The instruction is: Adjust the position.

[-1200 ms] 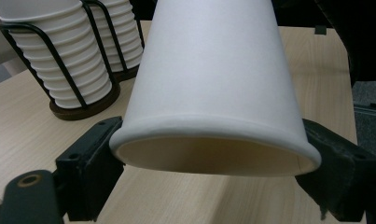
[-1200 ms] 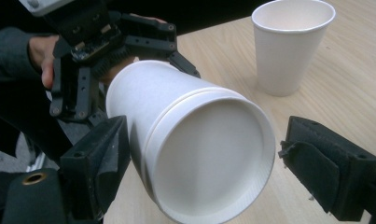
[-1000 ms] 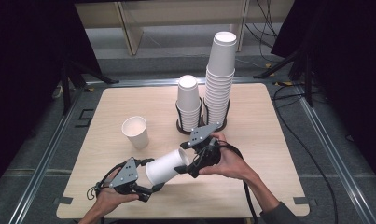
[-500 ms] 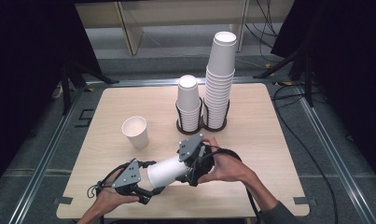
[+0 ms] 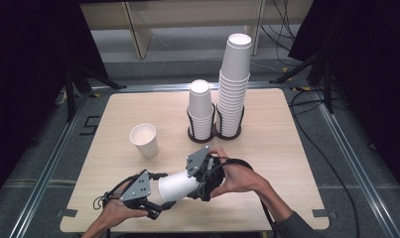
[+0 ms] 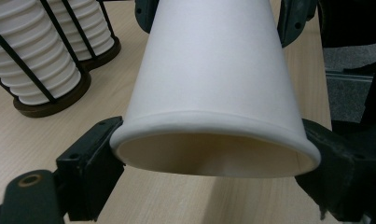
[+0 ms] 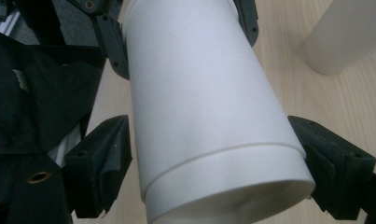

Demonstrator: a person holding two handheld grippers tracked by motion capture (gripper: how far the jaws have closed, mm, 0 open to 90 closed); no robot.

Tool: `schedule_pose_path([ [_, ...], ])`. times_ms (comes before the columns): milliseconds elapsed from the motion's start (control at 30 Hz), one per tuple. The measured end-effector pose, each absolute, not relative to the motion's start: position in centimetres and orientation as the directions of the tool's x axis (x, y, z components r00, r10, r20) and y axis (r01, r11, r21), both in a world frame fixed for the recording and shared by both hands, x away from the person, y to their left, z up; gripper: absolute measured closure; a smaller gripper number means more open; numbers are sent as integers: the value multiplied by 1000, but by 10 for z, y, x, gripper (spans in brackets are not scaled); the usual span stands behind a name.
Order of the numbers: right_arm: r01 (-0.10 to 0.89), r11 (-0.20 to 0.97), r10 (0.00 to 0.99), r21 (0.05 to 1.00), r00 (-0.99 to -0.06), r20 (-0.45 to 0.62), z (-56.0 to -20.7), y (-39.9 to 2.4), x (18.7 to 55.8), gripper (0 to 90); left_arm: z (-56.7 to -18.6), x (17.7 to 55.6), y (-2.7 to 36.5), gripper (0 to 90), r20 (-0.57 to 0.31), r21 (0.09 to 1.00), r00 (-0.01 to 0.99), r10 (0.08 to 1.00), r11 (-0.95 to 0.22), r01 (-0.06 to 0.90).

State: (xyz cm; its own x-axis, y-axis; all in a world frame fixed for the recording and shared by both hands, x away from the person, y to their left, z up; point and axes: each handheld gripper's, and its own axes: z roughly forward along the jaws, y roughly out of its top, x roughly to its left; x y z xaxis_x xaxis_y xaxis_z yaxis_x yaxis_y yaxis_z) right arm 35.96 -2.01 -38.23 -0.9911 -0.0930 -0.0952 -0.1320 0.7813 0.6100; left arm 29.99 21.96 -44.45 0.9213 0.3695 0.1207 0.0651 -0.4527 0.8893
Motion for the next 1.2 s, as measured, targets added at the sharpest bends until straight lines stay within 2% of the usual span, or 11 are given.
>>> schedule_pose_path([
  [233, -144, 746, -141, 650, -988, -57, -387, -23, 367, 176, -443, 299, 220, 140, 126, 893, 925, 358, -447, 52],
  [333, -70, 726, -110, 684, -994, 15, -388, -31, 371, 187, -443, 299, 220, 139, 127, 898, 925, 357, -438, 46],
  [400, -56, 697, -135, 715, -989, 54, -389, -32, 373, 190, -443, 299, 220, 139, 120, 904, 926, 358, -426, 48],
  [500, -34, 698, -111, 715, -992, 61, -390, -33, 374, 186, -442, 299, 220, 139, 122, 907, 925, 360, -419, 43],
  [567, -4, 686, -115, 727, -988, 103, -391, -33, 374, 188, -442, 299, 221, 139, 129, 906, 924, 359, -423, 38],
  [767, -23, 655, -141, 755, -986, 92, -393, -33, 379, 235, -442, 298, 221, 138, 122, 909, 925, 359, -414, 40],
  [1000, -17, 636, -144, 771, -985, 96, -392, -34, 381, 240, -443, 300, 222, 106, 114, 917, 926, 361, -397, 42],
  [1167, -3, 613, -139, 790, -985, 104, -393, -37, 384, 234, -444, 302, 225, 63, 73, 946, 916, 395, -318, 61],
  [1200, 30, 616, -122, 787, -983, 133, -392, -39, 383, 234, -443, 303, 227, 64, 81, 947, 916, 393, -318, 53],
])
